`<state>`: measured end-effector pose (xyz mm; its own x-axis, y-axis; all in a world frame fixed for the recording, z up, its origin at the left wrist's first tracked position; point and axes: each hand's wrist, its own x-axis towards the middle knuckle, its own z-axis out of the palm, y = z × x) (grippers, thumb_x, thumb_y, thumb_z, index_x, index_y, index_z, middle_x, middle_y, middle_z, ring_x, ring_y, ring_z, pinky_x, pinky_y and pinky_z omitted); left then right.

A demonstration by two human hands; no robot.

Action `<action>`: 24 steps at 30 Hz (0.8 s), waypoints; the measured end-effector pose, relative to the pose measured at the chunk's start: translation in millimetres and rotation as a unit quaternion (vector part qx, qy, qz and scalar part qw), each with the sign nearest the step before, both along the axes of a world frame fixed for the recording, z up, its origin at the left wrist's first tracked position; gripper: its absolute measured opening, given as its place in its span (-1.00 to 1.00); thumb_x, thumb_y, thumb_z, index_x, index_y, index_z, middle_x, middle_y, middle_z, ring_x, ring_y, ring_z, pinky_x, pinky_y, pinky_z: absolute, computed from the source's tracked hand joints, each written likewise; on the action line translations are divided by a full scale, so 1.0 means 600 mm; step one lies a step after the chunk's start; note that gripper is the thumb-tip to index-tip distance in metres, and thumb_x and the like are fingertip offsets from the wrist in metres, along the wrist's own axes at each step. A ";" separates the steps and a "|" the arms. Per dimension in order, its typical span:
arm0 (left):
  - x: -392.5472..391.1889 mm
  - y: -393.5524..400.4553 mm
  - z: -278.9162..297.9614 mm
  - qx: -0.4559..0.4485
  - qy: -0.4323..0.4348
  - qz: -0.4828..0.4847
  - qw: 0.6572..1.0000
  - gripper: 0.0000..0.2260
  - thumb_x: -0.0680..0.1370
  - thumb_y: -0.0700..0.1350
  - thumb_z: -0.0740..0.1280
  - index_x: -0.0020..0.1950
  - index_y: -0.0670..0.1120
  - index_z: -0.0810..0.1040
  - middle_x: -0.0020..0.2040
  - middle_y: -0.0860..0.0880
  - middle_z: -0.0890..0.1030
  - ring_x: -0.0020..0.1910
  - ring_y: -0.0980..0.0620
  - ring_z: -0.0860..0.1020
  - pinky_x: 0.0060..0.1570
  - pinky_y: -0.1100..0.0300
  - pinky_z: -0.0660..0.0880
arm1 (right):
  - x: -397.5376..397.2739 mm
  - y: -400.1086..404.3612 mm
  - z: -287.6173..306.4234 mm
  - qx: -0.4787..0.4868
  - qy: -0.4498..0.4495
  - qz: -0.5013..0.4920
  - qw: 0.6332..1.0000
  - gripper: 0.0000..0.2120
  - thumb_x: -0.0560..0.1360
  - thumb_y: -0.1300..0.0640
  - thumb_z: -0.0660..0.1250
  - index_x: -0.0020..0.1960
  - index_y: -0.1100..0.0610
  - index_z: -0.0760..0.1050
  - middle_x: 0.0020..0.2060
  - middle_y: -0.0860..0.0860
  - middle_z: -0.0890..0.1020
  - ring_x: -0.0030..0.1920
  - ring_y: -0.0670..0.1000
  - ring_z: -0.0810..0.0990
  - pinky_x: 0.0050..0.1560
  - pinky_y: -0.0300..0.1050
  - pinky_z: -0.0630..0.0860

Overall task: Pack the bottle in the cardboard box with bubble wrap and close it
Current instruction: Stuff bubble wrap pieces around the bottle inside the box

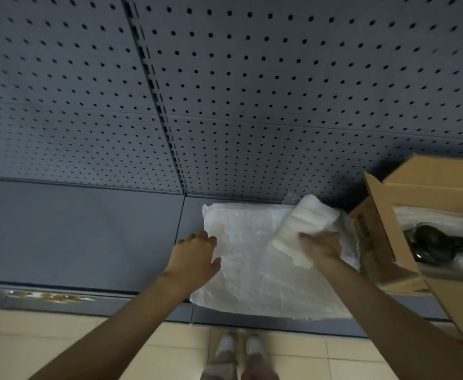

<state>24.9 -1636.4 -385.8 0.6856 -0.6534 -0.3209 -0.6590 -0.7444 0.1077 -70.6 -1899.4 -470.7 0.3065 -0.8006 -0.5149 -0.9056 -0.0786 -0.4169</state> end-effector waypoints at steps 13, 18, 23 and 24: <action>-0.011 -0.079 0.076 -0.399 0.479 0.235 0.746 -0.56 0.54 0.06 0.34 0.37 0.01 0.33 0.26 -0.01 0.56 0.19 0.04 0.57 0.19 0.12 0.51 | -0.007 0.196 0.198 -0.199 -0.270 0.311 0.889 -0.52 0.39 0.22 0.43 0.27 0.07 0.39 0.25 0.01 0.42 0.20 0.04 0.41 0.06 -0.22 0.47; 0.009 -0.072 0.089 -0.474 0.436 0.315 0.698 -0.67 0.58 -0.02 0.29 0.29 -0.14 0.47 0.15 -0.17 0.63 0.11 -0.12 0.62 0.12 -0.02 0.58 | -0.027 0.209 0.235 -0.088 -0.353 0.365 0.857 -0.53 0.42 0.06 0.43 0.30 0.00 0.41 0.31 -0.14 0.41 0.29 -0.16 0.32 0.35 -0.26 0.29; 0.010 -0.055 0.104 -0.504 0.469 0.264 0.676 -0.69 0.58 -0.05 0.29 0.25 -0.17 0.54 0.11 -0.16 0.67 0.10 -0.13 0.64 0.09 -0.03 0.59 | -0.023 0.164 0.261 0.018 -0.389 0.155 0.908 -0.38 0.39 -0.03 0.47 0.37 -0.01 0.30 0.23 -0.13 0.41 0.21 -0.11 0.42 0.17 -0.19 0.44; 0.007 -0.055 0.107 -0.503 0.475 0.251 0.677 -0.69 0.58 -0.05 0.29 0.24 -0.18 0.55 0.11 -0.16 0.67 0.09 -0.13 0.65 0.07 0.00 0.59 | -0.019 0.155 0.269 0.126 -0.377 0.134 0.908 -0.33 0.37 -0.09 0.46 0.39 -0.02 0.27 0.25 -0.11 0.45 0.19 -0.09 0.48 0.13 -0.14 0.51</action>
